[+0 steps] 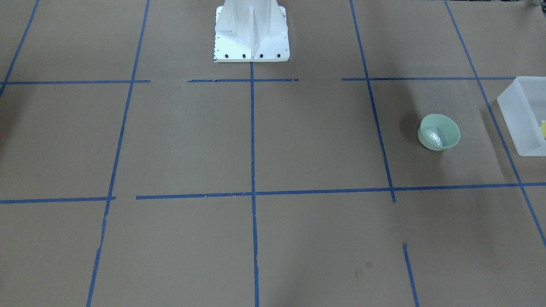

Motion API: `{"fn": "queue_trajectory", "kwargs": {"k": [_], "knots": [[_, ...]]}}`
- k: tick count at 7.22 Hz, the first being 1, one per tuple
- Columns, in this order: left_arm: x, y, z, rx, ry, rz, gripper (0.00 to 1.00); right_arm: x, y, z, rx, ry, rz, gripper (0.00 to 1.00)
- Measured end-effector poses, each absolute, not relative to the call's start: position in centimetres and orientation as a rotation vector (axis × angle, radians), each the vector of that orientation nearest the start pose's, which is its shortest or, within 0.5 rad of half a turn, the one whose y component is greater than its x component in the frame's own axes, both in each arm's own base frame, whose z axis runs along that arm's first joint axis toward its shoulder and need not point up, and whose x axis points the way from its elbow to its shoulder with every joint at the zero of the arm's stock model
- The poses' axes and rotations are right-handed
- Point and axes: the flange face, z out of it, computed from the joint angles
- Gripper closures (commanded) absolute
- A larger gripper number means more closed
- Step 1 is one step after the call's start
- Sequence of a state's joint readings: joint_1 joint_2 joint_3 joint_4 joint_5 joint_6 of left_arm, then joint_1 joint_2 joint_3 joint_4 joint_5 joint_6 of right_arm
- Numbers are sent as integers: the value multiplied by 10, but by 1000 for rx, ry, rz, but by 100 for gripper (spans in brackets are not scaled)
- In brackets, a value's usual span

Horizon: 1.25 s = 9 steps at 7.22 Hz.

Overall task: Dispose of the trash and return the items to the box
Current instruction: 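Open the right gripper to drop the purple cloth into the pink bin, then reach the left gripper to the pale green bowl rim and close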

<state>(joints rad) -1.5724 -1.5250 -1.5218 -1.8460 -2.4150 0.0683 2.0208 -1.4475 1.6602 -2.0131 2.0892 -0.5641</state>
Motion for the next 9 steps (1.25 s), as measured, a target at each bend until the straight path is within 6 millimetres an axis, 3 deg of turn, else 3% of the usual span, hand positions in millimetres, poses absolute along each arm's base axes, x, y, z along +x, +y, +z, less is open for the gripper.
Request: {"fn": "queue_trajectory", "kwargs": {"k": [1,2,3,6,7,9], "knots": [[-60,-496,652,212,835,138,0,305,-426,638,55,-553,-67,100],[-60,-510,636,217,833,138,0,309,-426,663,54,-554,-67,90],[-61,-518,623,227,828,140,0,309,-424,678,48,-559,-60,1],[-56,-525,576,296,818,158,0,290,-416,700,42,-662,8,0],[-39,-527,551,297,833,128,0,279,-420,700,38,-693,35,0],[31,-525,497,286,867,63,0,258,-435,680,44,-706,51,0]]}}
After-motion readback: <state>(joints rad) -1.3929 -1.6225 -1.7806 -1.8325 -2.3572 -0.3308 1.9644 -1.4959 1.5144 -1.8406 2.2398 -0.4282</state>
